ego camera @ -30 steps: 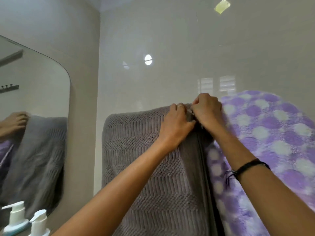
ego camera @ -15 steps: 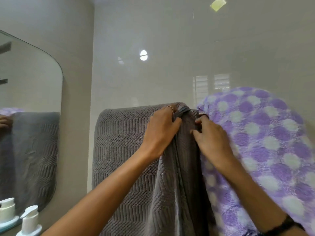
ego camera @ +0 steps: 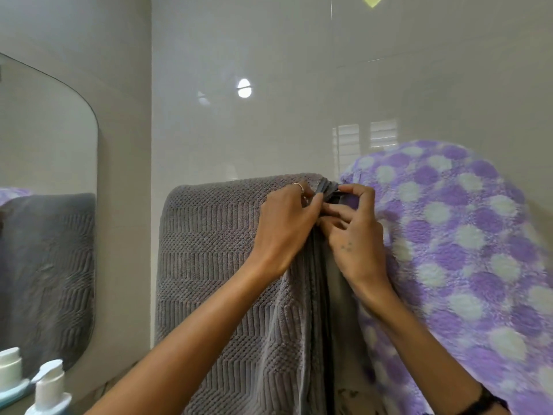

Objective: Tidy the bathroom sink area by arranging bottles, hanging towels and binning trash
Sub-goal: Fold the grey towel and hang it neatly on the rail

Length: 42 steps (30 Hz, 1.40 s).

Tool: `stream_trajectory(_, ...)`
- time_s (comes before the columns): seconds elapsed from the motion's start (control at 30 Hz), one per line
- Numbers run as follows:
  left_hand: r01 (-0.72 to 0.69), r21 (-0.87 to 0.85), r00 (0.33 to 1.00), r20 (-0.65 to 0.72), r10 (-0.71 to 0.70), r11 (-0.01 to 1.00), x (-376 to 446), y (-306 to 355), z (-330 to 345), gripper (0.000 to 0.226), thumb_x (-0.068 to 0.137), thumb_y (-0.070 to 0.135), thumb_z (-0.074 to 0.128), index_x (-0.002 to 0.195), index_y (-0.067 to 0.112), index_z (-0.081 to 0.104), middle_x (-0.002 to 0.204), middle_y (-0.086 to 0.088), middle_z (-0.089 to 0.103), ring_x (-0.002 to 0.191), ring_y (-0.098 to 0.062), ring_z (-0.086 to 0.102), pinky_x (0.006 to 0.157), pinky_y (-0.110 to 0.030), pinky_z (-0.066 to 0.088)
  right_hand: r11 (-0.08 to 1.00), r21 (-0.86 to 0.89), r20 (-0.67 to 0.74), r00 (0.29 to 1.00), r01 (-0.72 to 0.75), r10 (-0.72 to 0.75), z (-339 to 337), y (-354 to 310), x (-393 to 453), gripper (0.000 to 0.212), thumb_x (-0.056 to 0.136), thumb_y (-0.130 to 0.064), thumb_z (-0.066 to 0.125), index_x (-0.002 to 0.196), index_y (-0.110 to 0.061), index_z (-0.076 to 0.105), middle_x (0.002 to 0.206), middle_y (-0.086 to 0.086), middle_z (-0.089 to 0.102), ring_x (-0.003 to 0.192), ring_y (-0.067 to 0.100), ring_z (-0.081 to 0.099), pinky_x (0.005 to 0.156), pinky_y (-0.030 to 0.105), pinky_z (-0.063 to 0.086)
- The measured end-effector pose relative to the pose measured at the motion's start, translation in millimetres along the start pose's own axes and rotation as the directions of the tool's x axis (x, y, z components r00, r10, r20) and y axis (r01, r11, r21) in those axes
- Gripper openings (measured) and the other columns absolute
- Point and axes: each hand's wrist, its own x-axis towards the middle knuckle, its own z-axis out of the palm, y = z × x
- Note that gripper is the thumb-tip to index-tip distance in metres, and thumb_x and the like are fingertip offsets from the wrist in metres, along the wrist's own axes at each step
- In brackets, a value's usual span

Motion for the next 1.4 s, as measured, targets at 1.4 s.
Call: stream_trajectory(1.4, -0.294, 0.618, 0.955, 0.223, 0.196, 0.729, -7.3, 12.0, -17.9, 0.034, 0.086, -0.004, 0.044, 0.119, 0.004, 0.046, 0.129, -0.009, 0.036, 0.110, -0.027, 0.043, 0.073, -0.033, 0.042, 0.734, -0.594, 0.262, 0.942, 0.329, -0.211, 21.5, 10.4, 29.8, 0.019, 0.089, -0.002, 0.045, 0.108, -0.002, 0.049, 0.105, 0.019, 0.059, 0.091, 0.038, 0.060, 0.067, 0.043, 0.046)
